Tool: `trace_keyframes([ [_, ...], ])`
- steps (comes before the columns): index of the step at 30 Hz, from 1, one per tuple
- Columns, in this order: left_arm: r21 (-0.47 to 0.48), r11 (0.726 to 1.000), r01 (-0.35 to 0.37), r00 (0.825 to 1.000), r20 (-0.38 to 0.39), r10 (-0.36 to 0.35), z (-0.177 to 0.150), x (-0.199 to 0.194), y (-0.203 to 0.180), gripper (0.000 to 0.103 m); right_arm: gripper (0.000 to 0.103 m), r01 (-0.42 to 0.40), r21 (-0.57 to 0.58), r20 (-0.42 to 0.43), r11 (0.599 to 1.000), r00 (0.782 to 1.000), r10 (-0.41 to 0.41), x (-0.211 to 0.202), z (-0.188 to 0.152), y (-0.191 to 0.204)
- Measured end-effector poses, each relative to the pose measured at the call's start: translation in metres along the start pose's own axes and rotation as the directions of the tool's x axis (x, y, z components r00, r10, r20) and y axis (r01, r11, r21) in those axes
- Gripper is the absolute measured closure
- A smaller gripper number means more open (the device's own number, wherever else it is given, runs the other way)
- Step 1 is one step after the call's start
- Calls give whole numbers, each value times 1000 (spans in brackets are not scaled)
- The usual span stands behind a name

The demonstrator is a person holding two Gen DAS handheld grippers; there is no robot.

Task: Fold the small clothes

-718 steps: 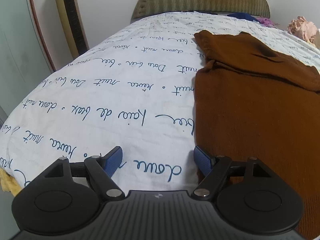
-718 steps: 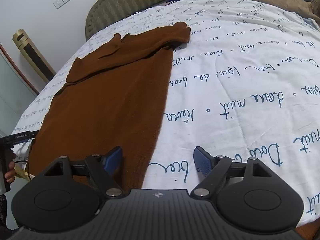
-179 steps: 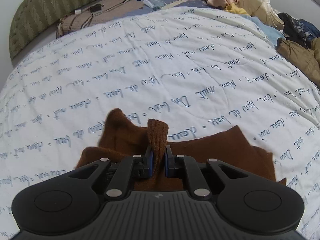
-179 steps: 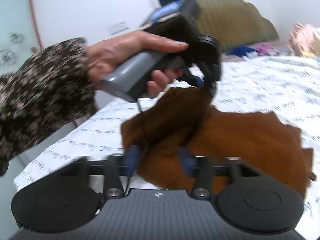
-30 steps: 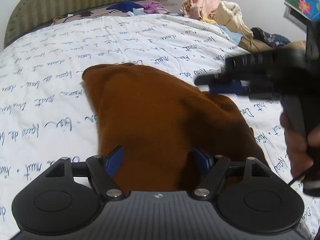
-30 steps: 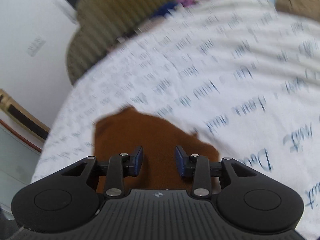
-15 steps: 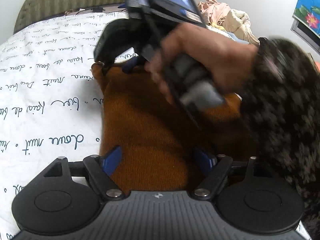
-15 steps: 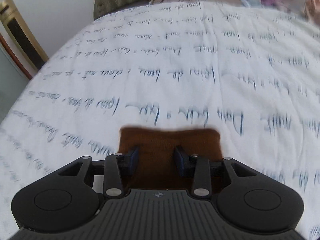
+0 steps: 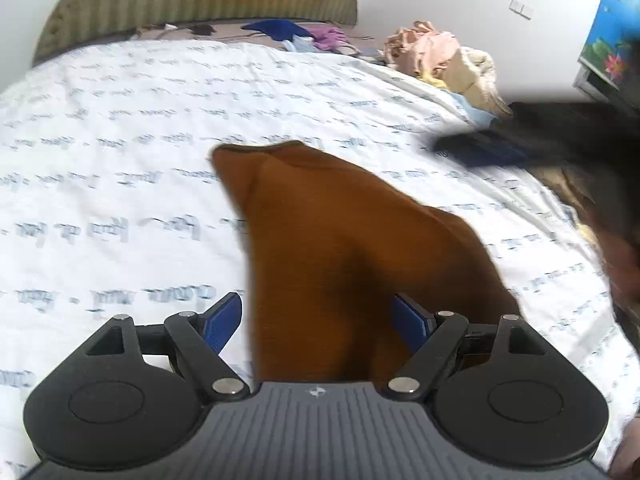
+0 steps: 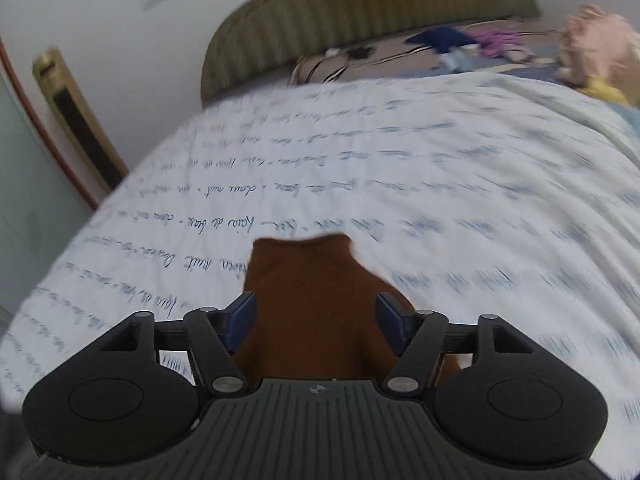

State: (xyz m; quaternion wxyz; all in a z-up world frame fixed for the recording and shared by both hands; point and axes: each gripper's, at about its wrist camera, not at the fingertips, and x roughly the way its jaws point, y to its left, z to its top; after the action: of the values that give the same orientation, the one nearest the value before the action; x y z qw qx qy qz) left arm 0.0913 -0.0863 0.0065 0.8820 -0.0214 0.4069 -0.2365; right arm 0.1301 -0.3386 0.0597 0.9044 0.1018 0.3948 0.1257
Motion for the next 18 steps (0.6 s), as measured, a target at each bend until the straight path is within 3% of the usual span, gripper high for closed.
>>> trace_keyframes([
  [5,14,998,-65,998,-7,65,3,-1,16,20,22,37,121,32,992,999,-41,-53,-68,-39],
  [9,-35,999,-28,996,-86,25,7,20,31,20,16,24,237,17,971,999,-29,-40,-106,-66],
  [11,-79,997,20,994,-105,-29,6,29,38,20,16,-6,300,-2,954,1000,7,-22,-115,-76],
  [15,-124,989,83,986,-137,-99,8,51,41,15,15,-159,436,9,886,985,173,11,-129,-86],
  [18,-121,987,108,981,-148,-126,11,60,38,9,13,-186,395,1,900,979,202,25,-128,-72],
])
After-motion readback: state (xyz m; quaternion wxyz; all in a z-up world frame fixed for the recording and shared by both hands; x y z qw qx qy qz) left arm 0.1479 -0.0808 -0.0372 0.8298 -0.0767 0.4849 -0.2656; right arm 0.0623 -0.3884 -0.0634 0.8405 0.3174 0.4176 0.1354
